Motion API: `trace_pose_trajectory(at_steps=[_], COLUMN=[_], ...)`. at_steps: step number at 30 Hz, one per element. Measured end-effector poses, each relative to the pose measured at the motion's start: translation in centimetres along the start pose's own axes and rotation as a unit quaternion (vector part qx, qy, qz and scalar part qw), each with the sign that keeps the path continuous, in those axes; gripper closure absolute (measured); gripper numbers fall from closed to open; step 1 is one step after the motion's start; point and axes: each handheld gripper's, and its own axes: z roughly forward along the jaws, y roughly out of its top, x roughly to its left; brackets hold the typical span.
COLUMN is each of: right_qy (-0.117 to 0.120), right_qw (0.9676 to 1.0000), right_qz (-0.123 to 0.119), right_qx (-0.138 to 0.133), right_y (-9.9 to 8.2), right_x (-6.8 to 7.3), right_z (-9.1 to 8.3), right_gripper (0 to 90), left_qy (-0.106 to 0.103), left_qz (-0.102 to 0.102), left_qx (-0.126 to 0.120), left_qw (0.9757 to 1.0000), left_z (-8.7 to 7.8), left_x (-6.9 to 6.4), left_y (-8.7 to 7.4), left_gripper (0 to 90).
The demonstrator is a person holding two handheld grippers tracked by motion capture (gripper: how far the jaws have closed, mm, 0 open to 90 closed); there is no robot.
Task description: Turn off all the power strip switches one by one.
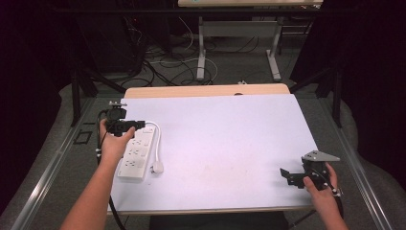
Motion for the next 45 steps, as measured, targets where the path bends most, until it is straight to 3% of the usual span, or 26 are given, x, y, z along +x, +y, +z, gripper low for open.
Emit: trace_pose_trajectory(at_steps=[10,18,25,31,45], right_qy=[0.007,0.009,0.01,0.01,0.008], right_qw=[1.0,0.9999,0.9999,0.9999,0.9999], right_qz=[0.001,0.008,0.005,0.007,0.004], right_qx=[0.003,0.005,0.006,0.006,0.006], right_y=[-0.1,-0.1,-0.1,-0.1,-0.2], right_x=[-0.1,-0.1,-0.1,0.0,-0.1], right_z=[0.1,0.1,0.2,0.2,0.3], right_gripper=[1.6,1.7,1.7,1.7,1.7], left_qy=[0.019,0.04,0.059,0.066,0.069], left_qz=[-0.006,-0.018,-0.01,-0.009,-0.006], left_qx=[0.012,-0.001,0.007,0.01,0.031], left_qw=[0.9997,0.999,0.9982,0.9978,0.9971], left_z=[1.6,2.5,3.1,3.7,5.6], left_x=[0.2,0.4,0.5,0.5,0.4], left_y=[0.5,0.7,0.9,1.0,1.1], left_gripper=[64.5,71.5,78.3,89.3,90.0])
